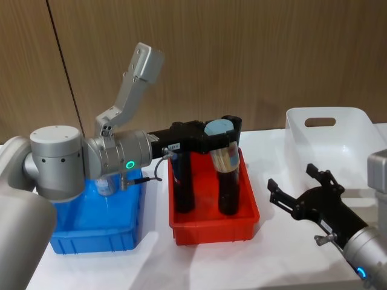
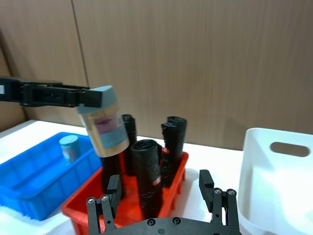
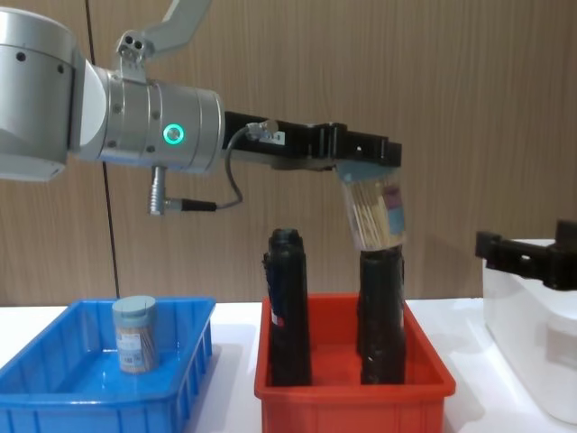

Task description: Pick the cotton swabs from the blue box and place them into the white box.

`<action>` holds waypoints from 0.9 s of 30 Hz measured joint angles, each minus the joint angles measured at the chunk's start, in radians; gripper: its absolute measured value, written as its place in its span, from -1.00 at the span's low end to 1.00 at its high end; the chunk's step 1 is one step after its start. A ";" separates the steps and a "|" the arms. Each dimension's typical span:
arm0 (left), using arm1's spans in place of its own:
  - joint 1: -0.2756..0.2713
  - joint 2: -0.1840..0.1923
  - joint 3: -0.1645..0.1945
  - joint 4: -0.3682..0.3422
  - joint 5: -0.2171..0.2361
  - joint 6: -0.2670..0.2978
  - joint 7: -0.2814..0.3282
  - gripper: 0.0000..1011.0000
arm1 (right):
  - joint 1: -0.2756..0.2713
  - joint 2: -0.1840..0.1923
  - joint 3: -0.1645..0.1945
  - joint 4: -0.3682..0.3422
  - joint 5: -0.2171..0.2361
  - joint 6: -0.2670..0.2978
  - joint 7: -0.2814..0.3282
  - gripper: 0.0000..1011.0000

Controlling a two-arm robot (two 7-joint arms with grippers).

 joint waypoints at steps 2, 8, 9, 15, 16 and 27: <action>-0.001 -0.001 0.001 0.002 0.001 0.000 -0.002 0.35 | 0.007 0.000 0.001 0.003 0.012 0.013 0.022 0.98; -0.003 -0.002 0.001 0.004 0.002 0.001 -0.004 0.35 | 0.032 -0.001 0.002 0.013 0.038 0.057 0.084 0.98; -0.004 -0.002 0.001 0.004 0.002 0.001 -0.004 0.35 | 0.043 -0.003 0.002 0.018 0.045 0.074 0.105 0.98; -0.005 -0.002 0.002 0.006 0.002 0.002 -0.006 0.35 | 0.088 -0.011 0.001 0.045 0.054 0.130 0.170 0.98; -0.005 -0.002 0.002 0.006 0.002 0.002 -0.006 0.35 | 0.097 -0.013 0.000 0.050 0.054 0.137 0.180 0.98; -0.006 -0.003 0.003 0.008 0.003 0.002 -0.007 0.35 | 0.176 -0.030 -0.006 0.107 0.029 0.186 0.252 0.98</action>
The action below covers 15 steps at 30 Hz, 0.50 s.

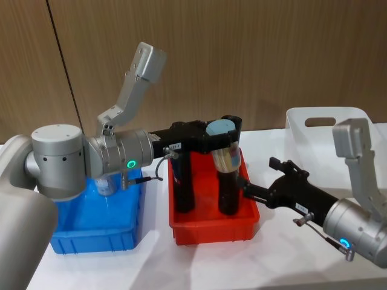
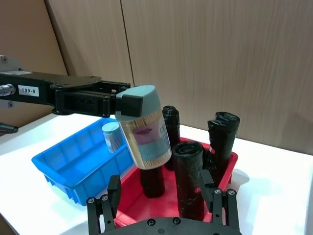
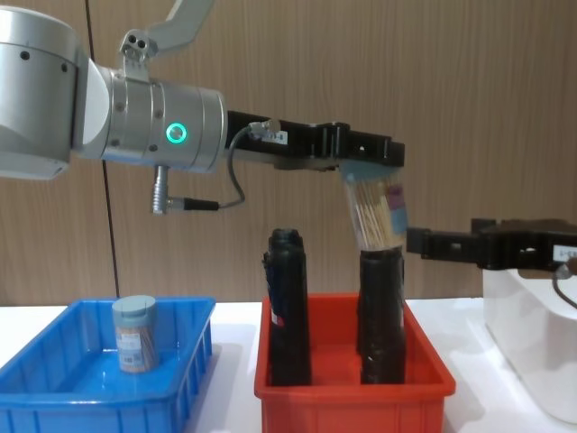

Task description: Pick the cotton swabs from the blue box and place them into the white box.

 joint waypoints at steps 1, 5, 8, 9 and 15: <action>0.000 0.000 0.000 0.000 0.000 0.000 0.000 0.35 | 0.012 -0.003 -0.002 0.009 -0.006 0.002 0.007 0.98; 0.000 0.000 0.000 0.001 0.000 0.000 -0.001 0.35 | 0.037 -0.011 -0.005 0.030 -0.022 0.007 0.021 0.98; -0.001 0.000 0.000 0.001 0.000 0.000 -0.001 0.35 | 0.054 -0.017 -0.008 0.046 -0.034 0.008 0.030 0.98; -0.001 0.000 0.000 0.001 0.000 0.000 -0.001 0.35 | 0.058 -0.018 -0.009 0.049 -0.038 0.008 0.032 0.98; -0.001 0.000 0.000 0.001 0.000 0.000 -0.001 0.35 | 0.088 -0.030 -0.016 0.079 -0.057 0.007 0.046 0.98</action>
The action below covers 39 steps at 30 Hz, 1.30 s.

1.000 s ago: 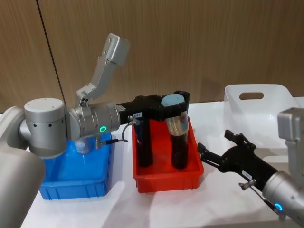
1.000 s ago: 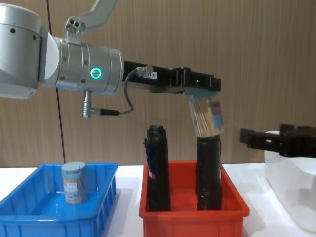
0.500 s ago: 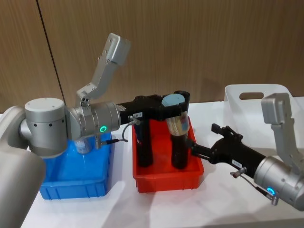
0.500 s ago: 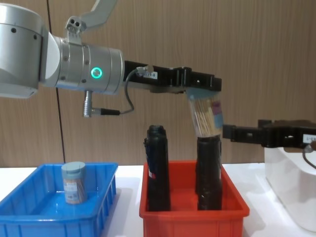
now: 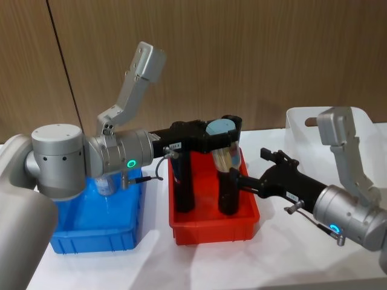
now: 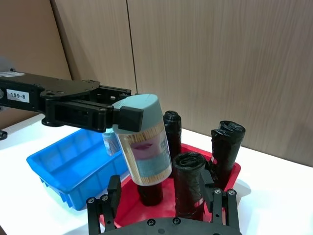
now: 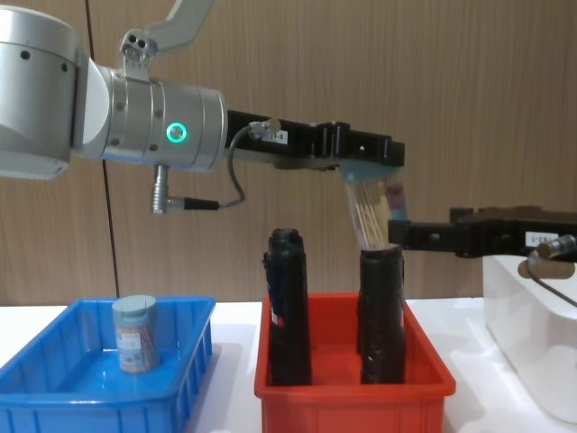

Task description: Pick the cotton swabs from the blue box and place them into the white box.

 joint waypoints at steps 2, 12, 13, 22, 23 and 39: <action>0.000 0.000 0.000 0.000 0.000 0.000 0.000 0.35 | 0.009 -0.004 -0.002 0.009 -0.006 -0.002 0.005 0.98; 0.000 0.000 0.000 0.000 0.000 0.000 0.000 0.35 | 0.048 -0.023 -0.013 0.050 -0.021 -0.012 0.022 0.98; 0.000 0.000 0.000 0.000 0.000 0.000 0.000 0.35 | 0.051 -0.024 -0.014 0.053 -0.021 -0.012 0.024 0.98; 0.000 0.000 0.000 0.000 0.000 0.000 0.000 0.35 | 0.080 -0.038 -0.021 0.084 -0.028 -0.017 0.034 0.98; 0.000 0.000 0.000 0.000 0.000 0.000 0.000 0.35 | 0.082 -0.039 -0.022 0.087 -0.028 -0.018 0.035 0.98; 0.000 0.000 0.000 0.000 0.000 0.000 0.000 0.35 | 0.129 -0.062 -0.036 0.143 -0.035 -0.003 0.063 0.98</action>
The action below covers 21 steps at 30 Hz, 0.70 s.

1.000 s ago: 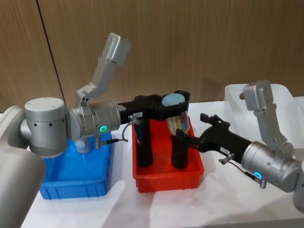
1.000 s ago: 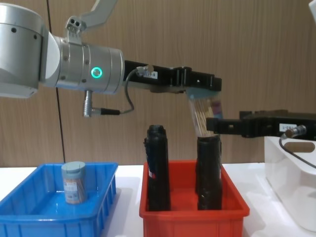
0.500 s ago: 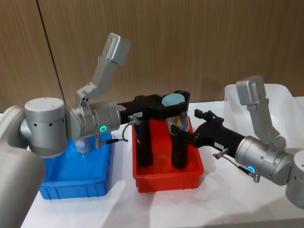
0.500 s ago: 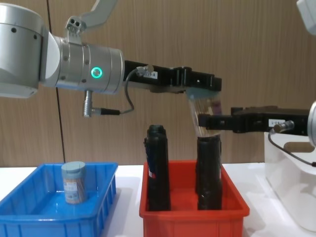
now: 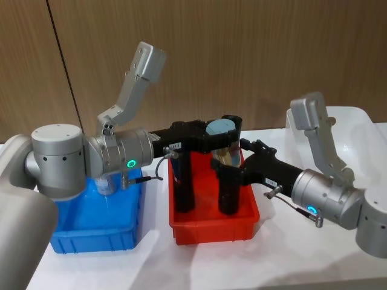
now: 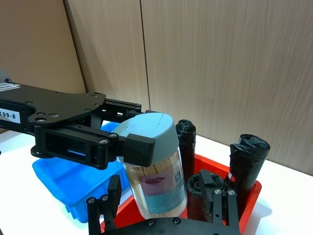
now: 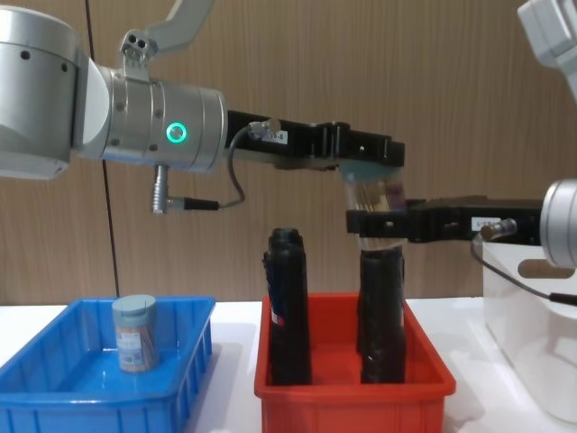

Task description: Pick the cotton swabs from the blue box and place them into the white box.

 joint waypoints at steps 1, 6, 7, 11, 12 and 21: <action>0.000 0.000 0.000 0.000 0.000 0.000 0.000 0.35 | 0.002 -0.001 -0.001 0.002 -0.001 0.002 0.002 0.98; 0.000 0.000 0.000 0.000 0.000 0.000 0.000 0.35 | 0.015 -0.007 -0.006 0.015 -0.004 0.016 0.011 0.98; 0.000 0.000 0.000 0.000 0.000 0.000 0.000 0.35 | 0.016 -0.007 -0.006 0.016 -0.004 0.017 0.012 0.98; 0.000 0.000 0.000 0.000 0.000 0.000 0.000 0.35 | 0.025 -0.011 -0.010 0.025 -0.007 0.027 0.017 0.98; 0.000 0.000 0.000 0.000 0.000 0.000 0.000 0.35 | 0.025 -0.011 -0.010 0.025 -0.007 0.029 0.017 0.98; 0.000 0.000 0.000 0.000 0.000 0.000 0.000 0.35 | 0.034 -0.014 -0.015 0.031 -0.007 0.040 0.020 0.91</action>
